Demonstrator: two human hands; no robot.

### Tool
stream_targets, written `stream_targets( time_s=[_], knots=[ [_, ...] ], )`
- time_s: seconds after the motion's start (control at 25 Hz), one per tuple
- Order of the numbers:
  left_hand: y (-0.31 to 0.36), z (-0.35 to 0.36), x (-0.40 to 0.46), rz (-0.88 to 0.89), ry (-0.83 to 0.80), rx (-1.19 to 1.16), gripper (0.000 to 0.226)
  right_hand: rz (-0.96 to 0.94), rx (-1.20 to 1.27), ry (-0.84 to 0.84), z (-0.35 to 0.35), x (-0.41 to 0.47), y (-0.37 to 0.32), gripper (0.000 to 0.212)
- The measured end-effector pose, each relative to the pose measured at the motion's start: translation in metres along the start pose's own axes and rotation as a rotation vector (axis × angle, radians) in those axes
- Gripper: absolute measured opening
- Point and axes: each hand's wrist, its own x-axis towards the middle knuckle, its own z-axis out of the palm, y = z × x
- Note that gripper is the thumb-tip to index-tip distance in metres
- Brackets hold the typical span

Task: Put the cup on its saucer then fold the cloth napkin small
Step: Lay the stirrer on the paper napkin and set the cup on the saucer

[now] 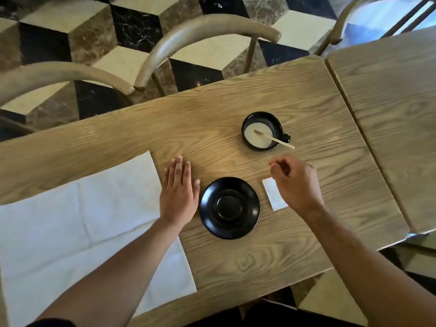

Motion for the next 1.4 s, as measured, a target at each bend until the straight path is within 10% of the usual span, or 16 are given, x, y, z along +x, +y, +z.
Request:
stream_targets(
  time_s=[0.28, 1.4],
  knots=[
    [-0.001, 0.006, -0.001, -0.011, 0.048, 0.016, 0.054, -0.173, -0.169, 0.261, -0.026, 0.047, 0.01, 0.01],
    [-0.004, 0.008, 0.001, -0.047, 0.085, 0.003, 0.058, -0.139, -0.322, 0.105, -0.031, 0.022, 0.032, 0.006]
  ],
)
